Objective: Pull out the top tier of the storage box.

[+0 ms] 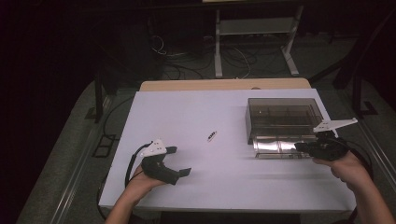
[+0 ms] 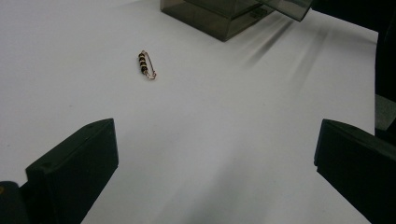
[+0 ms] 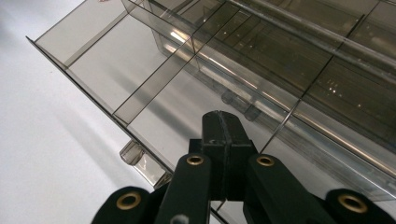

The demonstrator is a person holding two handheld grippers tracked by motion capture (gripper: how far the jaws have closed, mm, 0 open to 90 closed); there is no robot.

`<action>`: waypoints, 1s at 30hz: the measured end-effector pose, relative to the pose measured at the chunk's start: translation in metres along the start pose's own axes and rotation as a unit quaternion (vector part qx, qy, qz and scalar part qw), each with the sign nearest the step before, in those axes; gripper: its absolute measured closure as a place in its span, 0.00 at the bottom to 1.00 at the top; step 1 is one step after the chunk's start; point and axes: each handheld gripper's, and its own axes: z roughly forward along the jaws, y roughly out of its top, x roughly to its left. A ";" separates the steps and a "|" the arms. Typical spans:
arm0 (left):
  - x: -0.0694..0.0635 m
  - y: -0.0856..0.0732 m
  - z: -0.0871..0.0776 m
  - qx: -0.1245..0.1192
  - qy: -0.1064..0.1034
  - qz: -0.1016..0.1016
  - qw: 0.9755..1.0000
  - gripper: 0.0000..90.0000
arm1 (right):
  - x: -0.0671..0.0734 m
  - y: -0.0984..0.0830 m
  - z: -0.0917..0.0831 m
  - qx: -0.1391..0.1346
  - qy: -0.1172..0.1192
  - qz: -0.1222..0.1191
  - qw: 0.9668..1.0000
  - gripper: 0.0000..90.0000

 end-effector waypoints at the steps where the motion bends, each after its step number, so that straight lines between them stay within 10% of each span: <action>1: 0.000 0.000 0.000 0.000 0.000 0.000 1.000 0.00 | 0.000 0.000 0.000 -0.001 0.000 0.000 1.000 0.99; 30: 0.000 0.000 0.001 0.003 -0.002 0.002 1.000 0.00 | 0.008 0.010 -0.011 -0.051 0.025 -0.003 0.998 0.99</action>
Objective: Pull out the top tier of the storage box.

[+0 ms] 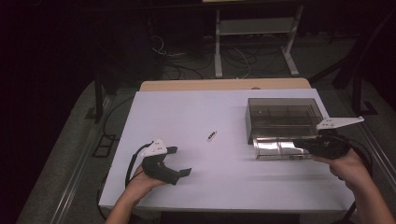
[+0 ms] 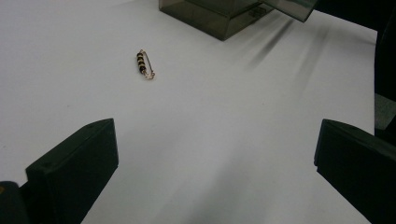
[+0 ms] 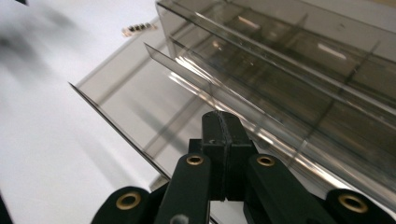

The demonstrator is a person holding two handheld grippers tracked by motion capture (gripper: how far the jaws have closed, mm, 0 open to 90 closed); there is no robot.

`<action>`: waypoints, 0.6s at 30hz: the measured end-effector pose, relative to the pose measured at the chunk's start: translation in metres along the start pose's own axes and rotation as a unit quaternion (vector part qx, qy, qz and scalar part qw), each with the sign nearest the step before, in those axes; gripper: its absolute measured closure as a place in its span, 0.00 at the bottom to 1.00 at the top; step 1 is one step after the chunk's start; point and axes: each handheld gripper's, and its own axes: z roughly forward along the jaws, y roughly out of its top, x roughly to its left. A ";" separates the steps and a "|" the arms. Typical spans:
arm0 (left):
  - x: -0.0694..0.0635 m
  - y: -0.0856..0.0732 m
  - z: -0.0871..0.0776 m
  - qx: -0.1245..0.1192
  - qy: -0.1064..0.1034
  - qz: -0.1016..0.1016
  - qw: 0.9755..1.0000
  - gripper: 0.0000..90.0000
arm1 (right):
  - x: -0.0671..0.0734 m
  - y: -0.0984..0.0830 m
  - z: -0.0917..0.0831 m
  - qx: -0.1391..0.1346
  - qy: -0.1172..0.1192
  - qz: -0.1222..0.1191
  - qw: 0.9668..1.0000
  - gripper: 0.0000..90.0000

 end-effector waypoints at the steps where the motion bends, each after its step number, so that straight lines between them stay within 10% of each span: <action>1: 0.000 0.000 0.000 0.000 0.000 0.001 1.000 0.00 | 0.001 0.001 0.000 -0.002 0.003 0.000 1.000 0.99; 18: -0.003 0.000 0.001 0.005 0.000 0.006 1.000 0.00 | 0.019 0.008 -0.003 -0.049 0.047 -0.017 0.998 0.75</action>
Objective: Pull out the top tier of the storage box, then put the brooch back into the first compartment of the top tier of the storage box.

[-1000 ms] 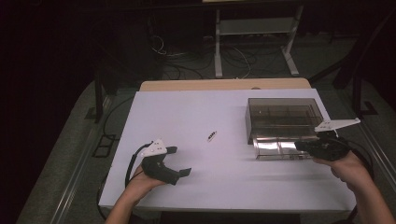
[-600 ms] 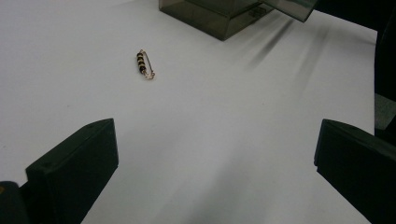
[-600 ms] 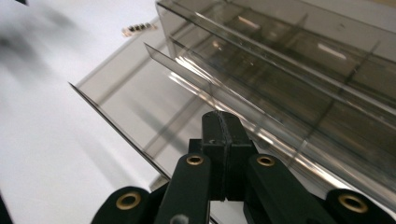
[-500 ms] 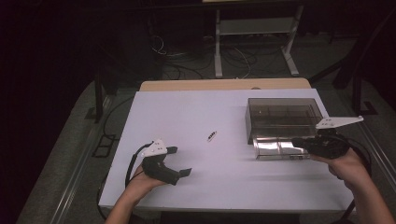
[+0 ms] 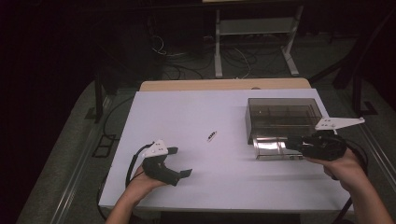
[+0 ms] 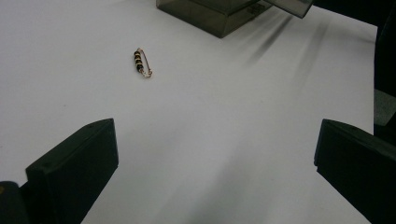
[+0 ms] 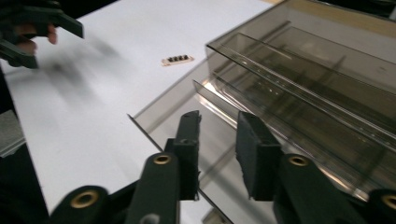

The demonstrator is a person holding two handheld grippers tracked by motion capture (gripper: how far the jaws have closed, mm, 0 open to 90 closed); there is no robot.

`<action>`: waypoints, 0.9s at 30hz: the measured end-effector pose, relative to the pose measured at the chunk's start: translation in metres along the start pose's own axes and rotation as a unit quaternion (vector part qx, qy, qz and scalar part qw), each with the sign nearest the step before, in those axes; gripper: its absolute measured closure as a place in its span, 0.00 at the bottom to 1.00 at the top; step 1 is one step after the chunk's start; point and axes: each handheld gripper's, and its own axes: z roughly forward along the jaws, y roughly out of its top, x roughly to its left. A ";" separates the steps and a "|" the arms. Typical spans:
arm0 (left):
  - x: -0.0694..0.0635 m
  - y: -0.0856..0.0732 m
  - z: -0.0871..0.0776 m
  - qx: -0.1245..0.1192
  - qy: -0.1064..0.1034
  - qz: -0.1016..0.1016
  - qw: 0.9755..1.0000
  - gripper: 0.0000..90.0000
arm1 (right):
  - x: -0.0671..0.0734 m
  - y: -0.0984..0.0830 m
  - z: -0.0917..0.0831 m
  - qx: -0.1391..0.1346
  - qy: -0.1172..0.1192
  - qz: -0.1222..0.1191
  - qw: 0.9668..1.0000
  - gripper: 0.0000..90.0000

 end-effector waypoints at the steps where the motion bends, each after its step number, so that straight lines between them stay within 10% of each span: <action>1: 0.000 0.000 0.000 0.001 0.000 0.001 1.000 0.00 | 0.002 0.000 0.001 -0.002 0.003 -0.001 1.000 0.74; 27: -0.001 0.000 0.000 -0.003 -0.002 -0.003 1.000 0.00 | 0.052 0.000 0.024 -0.006 0.074 -0.053 0.996 0.63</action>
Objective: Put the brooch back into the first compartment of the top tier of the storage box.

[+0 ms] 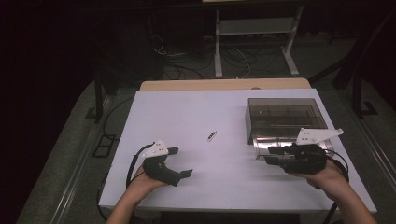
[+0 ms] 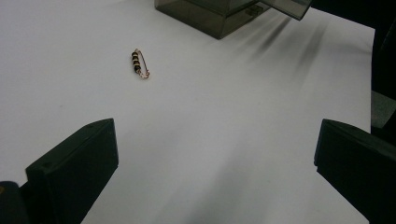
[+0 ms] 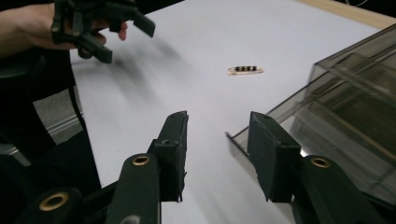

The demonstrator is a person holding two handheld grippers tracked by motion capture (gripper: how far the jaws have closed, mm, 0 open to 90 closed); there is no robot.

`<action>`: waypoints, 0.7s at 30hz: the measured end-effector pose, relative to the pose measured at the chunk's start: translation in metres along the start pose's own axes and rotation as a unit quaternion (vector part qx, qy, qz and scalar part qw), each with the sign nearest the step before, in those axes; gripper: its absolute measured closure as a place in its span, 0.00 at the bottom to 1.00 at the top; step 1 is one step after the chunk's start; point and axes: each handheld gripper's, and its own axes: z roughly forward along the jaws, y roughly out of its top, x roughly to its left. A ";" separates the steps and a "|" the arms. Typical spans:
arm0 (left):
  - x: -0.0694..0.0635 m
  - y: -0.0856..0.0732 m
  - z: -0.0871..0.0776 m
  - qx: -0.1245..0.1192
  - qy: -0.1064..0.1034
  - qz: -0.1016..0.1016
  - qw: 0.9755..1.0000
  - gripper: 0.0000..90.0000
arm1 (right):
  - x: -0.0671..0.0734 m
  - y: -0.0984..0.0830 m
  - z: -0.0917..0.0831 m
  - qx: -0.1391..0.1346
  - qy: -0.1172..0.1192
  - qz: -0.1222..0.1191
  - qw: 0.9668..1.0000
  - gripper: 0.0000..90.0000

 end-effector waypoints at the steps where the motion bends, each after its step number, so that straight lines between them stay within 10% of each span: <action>1: 0.000 0.000 0.000 0.000 0.000 -0.001 1.000 0.00 | 0.002 -0.001 0.002 0.003 0.002 -0.004 1.000 0.63; 21: -0.001 0.001 0.002 0.000 0.001 0.000 1.000 0.00 | 0.013 -0.040 0.020 0.019 -0.002 -0.028 0.999 0.57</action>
